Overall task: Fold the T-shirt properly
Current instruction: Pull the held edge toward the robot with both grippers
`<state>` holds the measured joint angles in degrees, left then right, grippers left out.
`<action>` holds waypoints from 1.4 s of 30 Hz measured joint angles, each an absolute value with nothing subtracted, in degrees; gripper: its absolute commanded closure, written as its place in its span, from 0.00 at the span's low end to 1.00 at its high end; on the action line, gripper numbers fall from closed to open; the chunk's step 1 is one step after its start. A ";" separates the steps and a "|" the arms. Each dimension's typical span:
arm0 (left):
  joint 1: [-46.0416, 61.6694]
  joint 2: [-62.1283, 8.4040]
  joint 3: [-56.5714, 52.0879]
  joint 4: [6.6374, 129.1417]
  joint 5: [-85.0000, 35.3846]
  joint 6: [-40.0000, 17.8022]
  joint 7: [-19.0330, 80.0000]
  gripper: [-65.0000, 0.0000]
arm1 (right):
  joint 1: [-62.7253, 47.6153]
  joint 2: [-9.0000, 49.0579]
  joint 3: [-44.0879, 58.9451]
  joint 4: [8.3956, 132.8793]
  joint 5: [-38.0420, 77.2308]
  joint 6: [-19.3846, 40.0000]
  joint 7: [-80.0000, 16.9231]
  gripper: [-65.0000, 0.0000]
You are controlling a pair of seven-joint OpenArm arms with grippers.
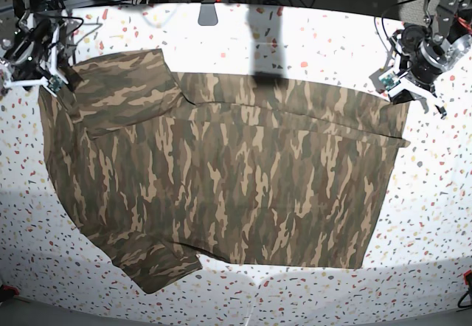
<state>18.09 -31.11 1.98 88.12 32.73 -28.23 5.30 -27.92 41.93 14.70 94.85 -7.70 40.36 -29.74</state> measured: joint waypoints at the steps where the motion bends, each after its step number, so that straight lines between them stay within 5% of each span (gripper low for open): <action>1: 18.09 -31.11 1.98 88.12 32.73 -28.23 5.30 1.00 | -27.81 41.91 14.02 94.83 -9.69 40.32 -28.08 0.64; 8: 18.09 -31.14 1.98 88.12 32.73 -28.23 5.28 1.00 | -27.79 42.06 7.57 94.76 -18.41 39.86 -26.24 0.65; 12: 18.11 -31.11 1.98 88.12 32.73 -28.23 5.34 1.00 | -27.83 42.02 7.49 94.72 -18.00 38.13 -28.01 0.99; 13: 18.13 -31.11 1.98 88.12 32.73 -28.23 5.34 1.00 | -27.83 41.87 7.68 94.65 -17.98 37.93 -28.32 1.00; 23: 22.15 -32.49 1.96 91.29 30.70 -27.59 10.20 1.00 | -29.98 41.74 14.37 94.45 -8.14 36.67 -24.80 1.00; 42: 37.89 -35.22 -0.34 105.69 27.51 -25.87 18.65 1.00 | -47.16 38.87 20.97 94.50 -8.84 31.92 -13.19 1.00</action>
